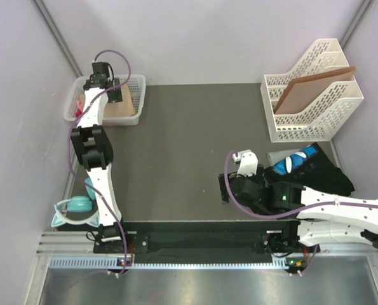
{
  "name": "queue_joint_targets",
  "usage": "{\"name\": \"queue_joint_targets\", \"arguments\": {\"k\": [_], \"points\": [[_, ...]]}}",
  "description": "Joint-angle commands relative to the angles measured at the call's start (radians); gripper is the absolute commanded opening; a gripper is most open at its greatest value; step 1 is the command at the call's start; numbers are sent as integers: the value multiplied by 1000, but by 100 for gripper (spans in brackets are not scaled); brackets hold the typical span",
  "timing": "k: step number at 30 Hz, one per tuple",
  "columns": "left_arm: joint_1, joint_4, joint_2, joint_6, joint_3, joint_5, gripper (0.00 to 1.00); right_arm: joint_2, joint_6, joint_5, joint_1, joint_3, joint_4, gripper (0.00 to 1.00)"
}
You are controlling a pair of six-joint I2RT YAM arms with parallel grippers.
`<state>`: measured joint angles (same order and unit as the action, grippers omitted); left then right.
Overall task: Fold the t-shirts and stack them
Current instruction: Grab crumpled tshirt from bin with the left arm
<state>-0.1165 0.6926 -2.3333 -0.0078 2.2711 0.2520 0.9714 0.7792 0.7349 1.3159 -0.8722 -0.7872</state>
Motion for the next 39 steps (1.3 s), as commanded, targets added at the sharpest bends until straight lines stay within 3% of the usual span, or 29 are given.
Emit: {"name": "queue_joint_targets", "arguments": {"k": [1,5,8,9,10,11,13,16,22,31,35,39], "points": [[-37,15,-23,-44,48,-16,88,-28,38,63,17,-30,-4,100],[-40,-14,-38,-31,2,-23,86,-51,46,69,17,-22,3,100],[-41,-47,-31,-15,-62,-34,66,-57,54,69,17,-25,3,100],[-41,-48,-31,-9,-80,-46,56,-57,58,69,17,-27,6,100],[-41,-45,-31,-6,-85,-54,37,-56,60,69,19,-27,8,100],[-43,-47,-31,-4,-94,-59,26,-56,64,70,17,-27,3,100],[-41,-39,-24,-1,-105,-66,11,-56,72,69,17,-31,-3,100],[-41,-42,-5,0,-128,-69,0,-63,78,69,17,-36,-10,100],[-43,-27,129,38,-176,-118,0,-102,83,63,19,-31,-6,100],[-37,-67,727,60,-349,-387,0,-62,46,61,23,-21,29,100],[-12,31,952,84,-348,-511,0,-95,54,75,29,-27,29,99],[3,213,1051,150,-328,-715,0,-174,66,103,29,-22,2,98]]}}
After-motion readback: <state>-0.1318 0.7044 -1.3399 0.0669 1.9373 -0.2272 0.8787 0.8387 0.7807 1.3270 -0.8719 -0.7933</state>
